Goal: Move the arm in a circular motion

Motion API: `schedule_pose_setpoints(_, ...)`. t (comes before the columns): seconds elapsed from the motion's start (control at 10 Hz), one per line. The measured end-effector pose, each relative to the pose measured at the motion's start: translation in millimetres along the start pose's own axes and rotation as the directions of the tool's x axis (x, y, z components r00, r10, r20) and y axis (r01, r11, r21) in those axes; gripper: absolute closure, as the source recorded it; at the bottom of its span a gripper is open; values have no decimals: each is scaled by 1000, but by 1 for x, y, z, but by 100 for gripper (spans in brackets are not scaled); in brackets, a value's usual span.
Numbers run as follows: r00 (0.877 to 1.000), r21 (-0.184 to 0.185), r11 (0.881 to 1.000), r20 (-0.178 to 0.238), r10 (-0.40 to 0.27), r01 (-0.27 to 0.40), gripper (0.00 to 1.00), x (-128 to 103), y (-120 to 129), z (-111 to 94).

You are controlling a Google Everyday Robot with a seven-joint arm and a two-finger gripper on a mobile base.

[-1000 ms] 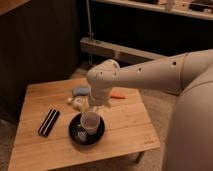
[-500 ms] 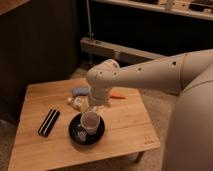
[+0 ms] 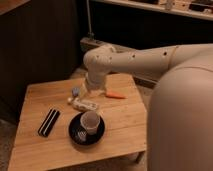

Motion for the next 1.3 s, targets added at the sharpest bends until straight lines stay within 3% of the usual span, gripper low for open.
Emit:
schedule_pose_setpoints(0.1, 1000, 14, 1000, 11, -17, 17, 20, -29, -18, -4)
schedule_pose_setpoints(0.3, 1000, 43, 999, 19, -15, 14, 20, -59, -47, -9)
schedule_pose_setpoints(0.5, 999, 75, 997, 25, 29, -30, 20, -76, -95, -15)
schedule_pose_setpoints(0.6, 998, 85, 995, 25, 51, -53, 20, -74, -113, -18)
schedule_pose_setpoints(0.7, 997, 96, 992, 22, 76, -78, 20, -66, -131, -22)
schedule_pose_setpoints(0.8, 993, 111, 987, 15, 114, -115, 20, -45, -156, -28)
schedule_pose_setpoints(1.0, 984, 129, 976, 6, 177, -176, 20, -8, -183, -35)
schedule_pose_setpoints(1.3, 961, 159, 949, -14, 277, -271, 20, 59, -217, -44)
